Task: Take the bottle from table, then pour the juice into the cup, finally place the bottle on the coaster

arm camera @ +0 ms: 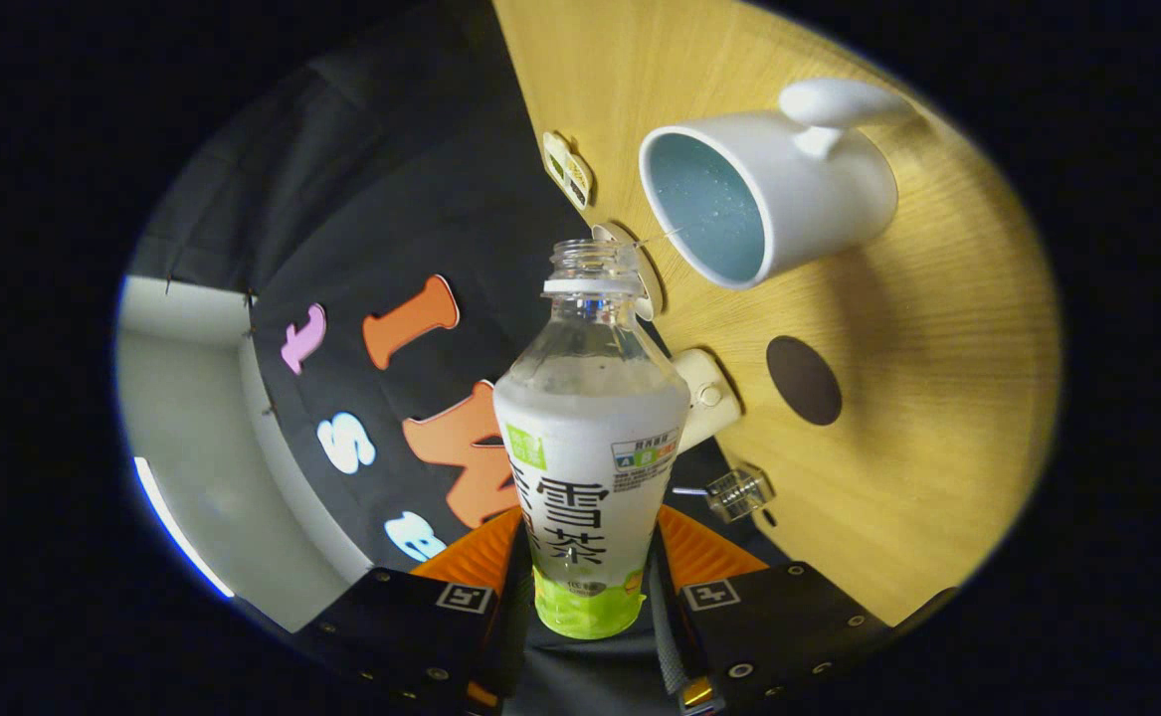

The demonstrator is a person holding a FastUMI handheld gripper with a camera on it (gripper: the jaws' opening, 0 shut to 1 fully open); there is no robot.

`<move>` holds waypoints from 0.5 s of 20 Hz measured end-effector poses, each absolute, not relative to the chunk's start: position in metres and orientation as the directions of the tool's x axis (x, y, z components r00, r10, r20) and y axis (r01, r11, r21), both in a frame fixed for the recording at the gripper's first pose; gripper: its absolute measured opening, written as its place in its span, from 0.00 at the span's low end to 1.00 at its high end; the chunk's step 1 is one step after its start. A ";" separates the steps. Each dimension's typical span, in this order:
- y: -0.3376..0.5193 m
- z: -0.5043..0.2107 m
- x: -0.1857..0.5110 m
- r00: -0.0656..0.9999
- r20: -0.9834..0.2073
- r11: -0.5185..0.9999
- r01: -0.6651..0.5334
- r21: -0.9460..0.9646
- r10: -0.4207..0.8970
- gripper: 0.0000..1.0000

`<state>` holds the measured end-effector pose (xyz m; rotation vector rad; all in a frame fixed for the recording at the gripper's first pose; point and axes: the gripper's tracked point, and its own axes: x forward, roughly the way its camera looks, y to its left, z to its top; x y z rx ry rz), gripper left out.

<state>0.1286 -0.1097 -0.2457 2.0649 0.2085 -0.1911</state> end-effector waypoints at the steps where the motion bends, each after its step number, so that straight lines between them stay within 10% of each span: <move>1: -0.110 -0.248 0.127 0.969 -0.235 -0.426 0.243 0.872 0.071 0.55; 10: -0.104 -0.277 0.120 0.933 -0.351 0.101 0.343 0.934 0.078 0.55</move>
